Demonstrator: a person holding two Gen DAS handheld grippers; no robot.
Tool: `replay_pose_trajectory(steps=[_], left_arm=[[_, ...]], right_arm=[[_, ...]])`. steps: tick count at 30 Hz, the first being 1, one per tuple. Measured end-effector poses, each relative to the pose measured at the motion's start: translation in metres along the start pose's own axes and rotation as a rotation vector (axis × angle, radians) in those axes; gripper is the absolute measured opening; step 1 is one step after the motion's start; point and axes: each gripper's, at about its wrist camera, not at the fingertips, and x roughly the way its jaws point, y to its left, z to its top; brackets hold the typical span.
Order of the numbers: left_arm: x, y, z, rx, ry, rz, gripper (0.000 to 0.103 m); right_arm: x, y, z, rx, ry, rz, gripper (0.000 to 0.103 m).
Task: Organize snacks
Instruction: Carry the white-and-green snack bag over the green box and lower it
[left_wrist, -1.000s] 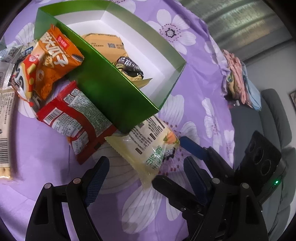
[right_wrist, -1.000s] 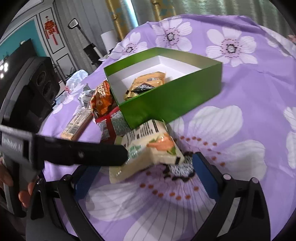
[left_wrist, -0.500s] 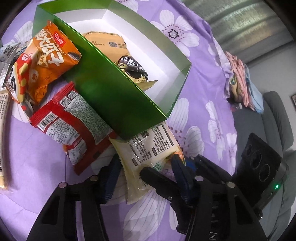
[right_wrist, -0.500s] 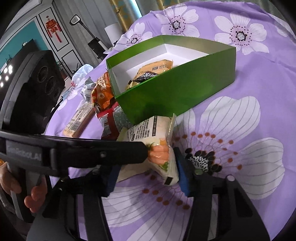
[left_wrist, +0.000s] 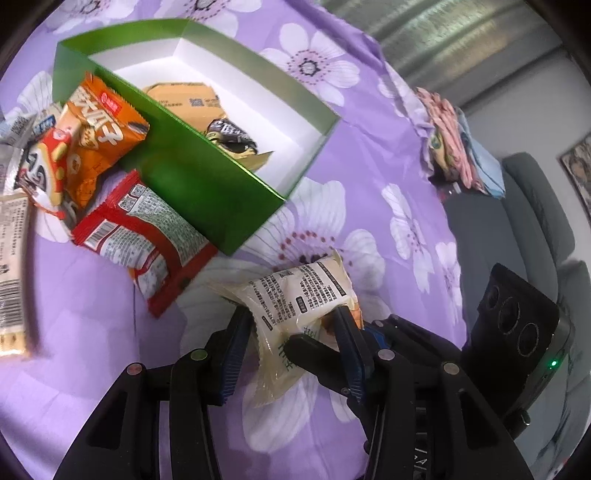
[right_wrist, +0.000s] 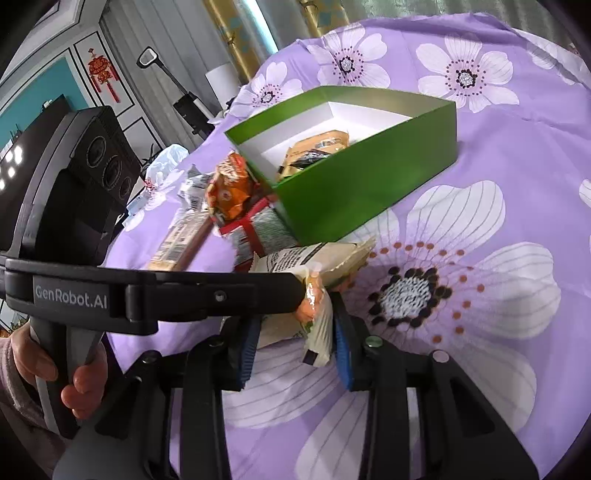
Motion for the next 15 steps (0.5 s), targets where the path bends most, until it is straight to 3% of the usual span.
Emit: replay_pose_trajectory(steps=[15], left_arm=[[-0.054, -0.034, 0.002, 0.157, -0.118, 0.016, 0.047]], right_arm=[[-0.04, 0.042, 0.012, -0.065, -0.105, -0.031, 0.036]])
